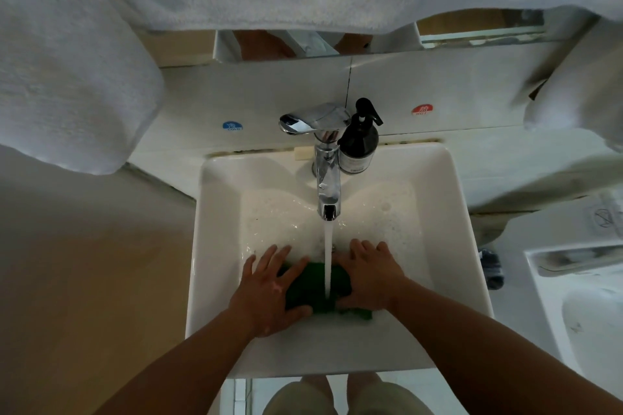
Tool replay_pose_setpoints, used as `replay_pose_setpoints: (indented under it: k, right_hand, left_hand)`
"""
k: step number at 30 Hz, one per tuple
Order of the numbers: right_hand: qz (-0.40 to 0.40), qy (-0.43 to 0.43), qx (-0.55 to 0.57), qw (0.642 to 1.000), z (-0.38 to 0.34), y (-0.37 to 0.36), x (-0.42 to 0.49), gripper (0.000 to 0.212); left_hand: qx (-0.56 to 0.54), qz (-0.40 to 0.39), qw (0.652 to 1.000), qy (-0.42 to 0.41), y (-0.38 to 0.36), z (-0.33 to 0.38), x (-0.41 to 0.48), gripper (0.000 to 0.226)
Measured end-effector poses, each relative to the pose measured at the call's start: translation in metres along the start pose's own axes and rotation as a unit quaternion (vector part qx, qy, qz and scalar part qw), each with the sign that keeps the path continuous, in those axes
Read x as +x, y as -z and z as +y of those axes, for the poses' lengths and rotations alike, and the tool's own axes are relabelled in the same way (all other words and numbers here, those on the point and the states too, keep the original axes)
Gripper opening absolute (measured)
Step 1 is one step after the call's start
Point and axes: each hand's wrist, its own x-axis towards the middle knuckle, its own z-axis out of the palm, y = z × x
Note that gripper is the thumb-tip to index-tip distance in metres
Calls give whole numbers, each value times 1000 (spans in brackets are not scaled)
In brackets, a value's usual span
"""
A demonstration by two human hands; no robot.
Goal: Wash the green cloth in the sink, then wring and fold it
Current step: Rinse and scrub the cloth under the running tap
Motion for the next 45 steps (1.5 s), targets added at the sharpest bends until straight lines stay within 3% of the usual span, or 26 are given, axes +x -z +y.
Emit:
replay_pose_setpoints:
  k: [4,7,14,21,28,40,45]
  right_hand:
    - [78,9,78,994,19,-16,-26,112]
    - [79,0,69,995,27,-25,-40,116]
    - [67,-22,83,994,6,-19,-25,88]
    - [31,6,68,997,-8,-21,3,97]
    - [37,32,66,997,-1,-24,-4,93]
    - [106,-28,137,985,13,-36,-42,70]
    - [92,-7,101,991,6,-42,-41,70]
  left_hand:
    - [0,11,1000,-4,4,-9,4,98]
    - [2,12,1000,-6,4,-13,3,97]
    - [-1,-30,1000,-7,-6,-5,2,91]
    - [-4,-76,997,5,-6,4,5,91]
    - [-22,-29,999,-7,-12,-2,2,87]
    - [-63,69,996,-11,-10,-2,4,70]
    - [-58,45,997,-20,-11,1,3,67]
